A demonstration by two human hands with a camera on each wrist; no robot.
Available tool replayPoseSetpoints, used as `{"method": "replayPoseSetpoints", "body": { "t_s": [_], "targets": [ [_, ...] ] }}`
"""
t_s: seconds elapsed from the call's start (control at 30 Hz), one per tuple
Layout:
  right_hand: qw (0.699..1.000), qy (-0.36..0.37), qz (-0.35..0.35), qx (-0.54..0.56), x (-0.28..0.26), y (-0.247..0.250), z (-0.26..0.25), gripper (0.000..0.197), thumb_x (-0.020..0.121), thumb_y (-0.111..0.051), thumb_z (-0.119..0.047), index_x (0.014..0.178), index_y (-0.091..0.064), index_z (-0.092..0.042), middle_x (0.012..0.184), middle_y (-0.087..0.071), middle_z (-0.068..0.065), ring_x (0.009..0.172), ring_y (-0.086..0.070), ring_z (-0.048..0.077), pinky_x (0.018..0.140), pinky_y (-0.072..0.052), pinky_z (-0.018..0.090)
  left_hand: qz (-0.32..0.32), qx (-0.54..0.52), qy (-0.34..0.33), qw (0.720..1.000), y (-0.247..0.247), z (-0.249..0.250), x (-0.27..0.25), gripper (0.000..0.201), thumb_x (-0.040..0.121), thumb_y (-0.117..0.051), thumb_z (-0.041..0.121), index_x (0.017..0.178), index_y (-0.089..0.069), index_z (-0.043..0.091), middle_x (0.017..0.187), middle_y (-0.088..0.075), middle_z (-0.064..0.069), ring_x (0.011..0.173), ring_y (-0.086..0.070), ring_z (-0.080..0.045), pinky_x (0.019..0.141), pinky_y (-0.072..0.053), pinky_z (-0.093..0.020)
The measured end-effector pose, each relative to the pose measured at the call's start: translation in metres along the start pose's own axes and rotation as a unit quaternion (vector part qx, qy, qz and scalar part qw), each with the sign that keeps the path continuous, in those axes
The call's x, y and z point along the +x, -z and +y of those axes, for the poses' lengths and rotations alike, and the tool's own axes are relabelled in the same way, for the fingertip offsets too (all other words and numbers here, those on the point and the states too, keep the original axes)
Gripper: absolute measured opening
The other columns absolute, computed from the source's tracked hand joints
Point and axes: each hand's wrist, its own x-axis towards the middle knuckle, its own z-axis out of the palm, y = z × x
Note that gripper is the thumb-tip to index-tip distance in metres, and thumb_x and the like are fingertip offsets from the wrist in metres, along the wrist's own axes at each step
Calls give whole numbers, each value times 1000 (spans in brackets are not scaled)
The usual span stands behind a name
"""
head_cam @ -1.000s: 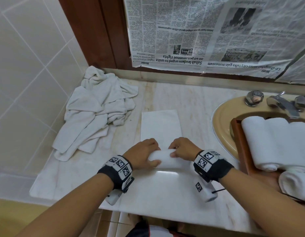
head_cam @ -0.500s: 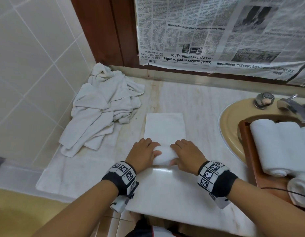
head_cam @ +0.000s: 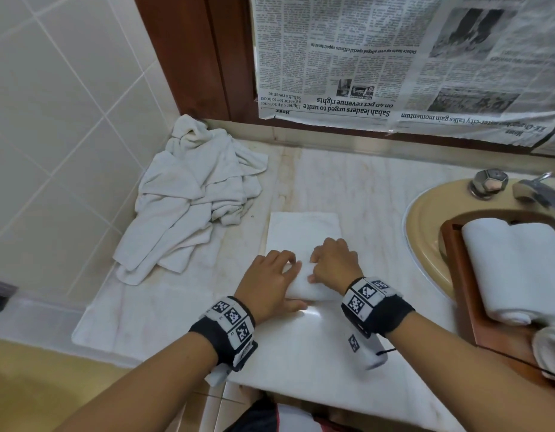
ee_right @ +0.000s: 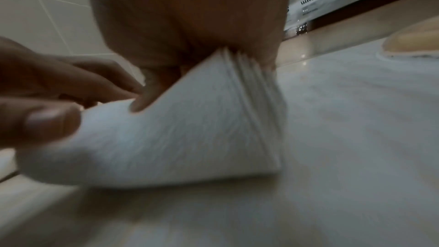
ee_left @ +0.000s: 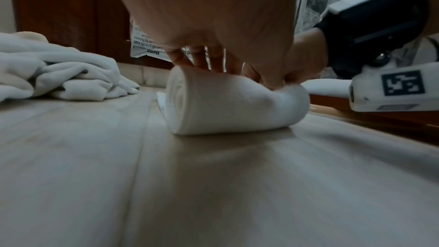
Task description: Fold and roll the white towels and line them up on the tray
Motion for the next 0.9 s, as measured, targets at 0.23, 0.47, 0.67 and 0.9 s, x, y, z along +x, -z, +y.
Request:
{"method": "replayPoseSetpoints", "body": {
  "t_s": [0.23,0.47,0.67,0.9],
  "targets": [
    [986,130,92,-53,-37,-23,19,72,70,-71,-57,126,-46,-20,121,-41,-2,114,-40,22,93,-31,37,15,17,-32,999,-2,-10,8,74,56,-80,59,111,-67,11,93,-58,-3,76,-55,-21,60,-43,-29],
    [986,157,47,-25,-34,-18,28,65,78,-72,-46,130,-49,-15,120,-48,2,111,-46,22,90,-33,30,-115,-94,51,988,19,-12,24,57,83,-64,46,133,-54,21,113,-57,-4,103,-54,-23,82,-41,-31],
    [984,67,-17,165,-29,-9,30,42,73,-78,-29,110,-61,-21,105,-60,-3,99,-54,19,83,-42,30,-236,-212,129,940,30,-13,38,42,93,-57,38,133,-54,26,128,-56,-3,118,-50,-21,94,-38,-32],
    [988,-40,95,115,-6,0,17,23,83,-69,-26,105,-65,-23,117,-45,-1,118,-35,21,91,-30,34,20,-67,83,994,26,-7,54,14,88,-64,27,97,-73,23,104,-63,0,100,-56,-25,79,-41,-37]
  ]
}}
